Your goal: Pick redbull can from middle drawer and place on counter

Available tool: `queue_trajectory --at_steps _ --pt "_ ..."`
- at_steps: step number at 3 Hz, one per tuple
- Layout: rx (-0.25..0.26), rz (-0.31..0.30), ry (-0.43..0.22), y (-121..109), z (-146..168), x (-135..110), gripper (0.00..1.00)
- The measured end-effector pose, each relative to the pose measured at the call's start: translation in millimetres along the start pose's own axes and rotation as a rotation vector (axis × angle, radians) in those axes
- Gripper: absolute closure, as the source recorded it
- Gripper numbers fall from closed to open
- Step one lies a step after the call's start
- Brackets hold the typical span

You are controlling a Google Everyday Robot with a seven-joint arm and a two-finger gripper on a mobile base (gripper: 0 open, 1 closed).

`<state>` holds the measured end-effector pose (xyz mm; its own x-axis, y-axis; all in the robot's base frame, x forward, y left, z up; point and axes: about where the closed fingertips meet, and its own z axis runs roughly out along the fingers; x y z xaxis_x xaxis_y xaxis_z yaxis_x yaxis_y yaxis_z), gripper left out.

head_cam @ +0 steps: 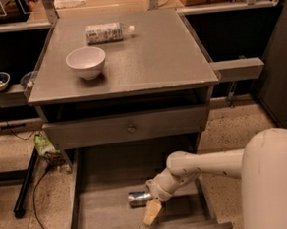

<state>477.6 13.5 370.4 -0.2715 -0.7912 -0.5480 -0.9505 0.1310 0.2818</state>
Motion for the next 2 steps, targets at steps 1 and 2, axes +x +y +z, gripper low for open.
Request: queue_trajectory --at_steps 1,2 --pt "0.000 0.000 0.000 0.1 0.3 0.1 0.27" --pt "-0.001 0.000 0.000 0.1 0.3 0.1 0.50"
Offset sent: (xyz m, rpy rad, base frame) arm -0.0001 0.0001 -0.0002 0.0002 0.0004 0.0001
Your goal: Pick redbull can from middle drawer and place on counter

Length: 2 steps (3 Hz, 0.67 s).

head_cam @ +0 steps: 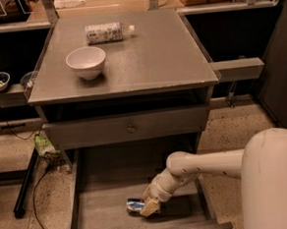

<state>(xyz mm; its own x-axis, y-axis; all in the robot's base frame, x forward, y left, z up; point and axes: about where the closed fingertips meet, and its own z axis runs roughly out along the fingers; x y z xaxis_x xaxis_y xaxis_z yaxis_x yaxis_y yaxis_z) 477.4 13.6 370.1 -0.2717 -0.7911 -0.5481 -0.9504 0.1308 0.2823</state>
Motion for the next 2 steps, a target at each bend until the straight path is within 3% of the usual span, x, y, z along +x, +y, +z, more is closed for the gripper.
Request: queue_trajectory --at_steps 2 --pt "0.000 0.000 0.000 0.0 0.1 0.0 0.96"
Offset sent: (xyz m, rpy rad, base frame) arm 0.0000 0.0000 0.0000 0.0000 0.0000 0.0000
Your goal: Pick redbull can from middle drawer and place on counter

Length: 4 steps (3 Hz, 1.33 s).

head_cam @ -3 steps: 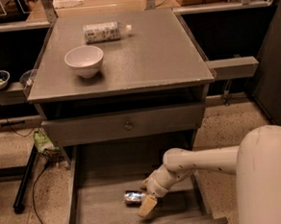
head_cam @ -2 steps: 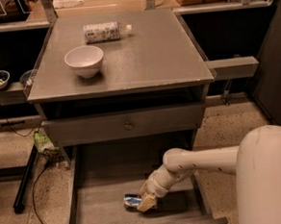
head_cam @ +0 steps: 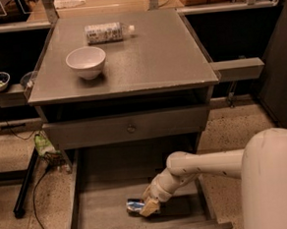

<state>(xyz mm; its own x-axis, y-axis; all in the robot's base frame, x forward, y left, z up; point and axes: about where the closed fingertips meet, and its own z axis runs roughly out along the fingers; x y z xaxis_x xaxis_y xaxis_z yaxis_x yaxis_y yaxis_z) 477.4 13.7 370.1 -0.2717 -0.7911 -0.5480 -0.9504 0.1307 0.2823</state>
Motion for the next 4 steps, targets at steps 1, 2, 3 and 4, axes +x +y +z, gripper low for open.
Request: queue_trajectory --at_steps 1,2,3,4 --pt "-0.001 0.000 0.000 0 0 0 1.00" --pt "-0.017 0.003 0.001 1 4 -1 1.00" --pt "-0.017 0.003 0.002 1 4 -1 1.00" --pt "0.053 -0.022 0.048 9 -43 -35 1.00"
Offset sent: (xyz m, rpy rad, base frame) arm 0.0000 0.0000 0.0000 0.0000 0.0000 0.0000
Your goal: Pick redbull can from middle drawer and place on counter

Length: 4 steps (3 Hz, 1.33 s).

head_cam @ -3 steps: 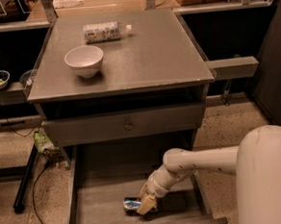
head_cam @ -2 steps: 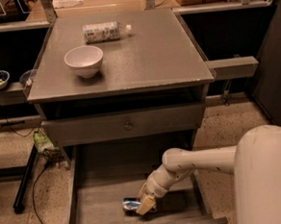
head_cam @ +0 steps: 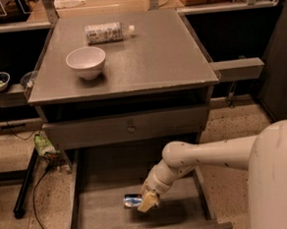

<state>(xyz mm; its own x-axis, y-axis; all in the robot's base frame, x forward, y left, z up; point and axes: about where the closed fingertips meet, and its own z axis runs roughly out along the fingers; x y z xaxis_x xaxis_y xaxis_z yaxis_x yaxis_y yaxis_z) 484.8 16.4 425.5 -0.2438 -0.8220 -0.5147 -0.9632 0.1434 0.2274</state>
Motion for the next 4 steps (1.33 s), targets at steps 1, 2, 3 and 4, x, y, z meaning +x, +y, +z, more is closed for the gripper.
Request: queue_trajectory --at_steps 1,2,3,4 --pt "0.062 -0.027 0.037 3 -47 -30 1.00" --pt "0.111 -0.092 0.030 15 -124 -80 1.00" --pt "0.128 -0.127 0.025 21 -169 -106 1.00" --pt "0.137 -0.129 0.027 22 -175 -110 1.00"
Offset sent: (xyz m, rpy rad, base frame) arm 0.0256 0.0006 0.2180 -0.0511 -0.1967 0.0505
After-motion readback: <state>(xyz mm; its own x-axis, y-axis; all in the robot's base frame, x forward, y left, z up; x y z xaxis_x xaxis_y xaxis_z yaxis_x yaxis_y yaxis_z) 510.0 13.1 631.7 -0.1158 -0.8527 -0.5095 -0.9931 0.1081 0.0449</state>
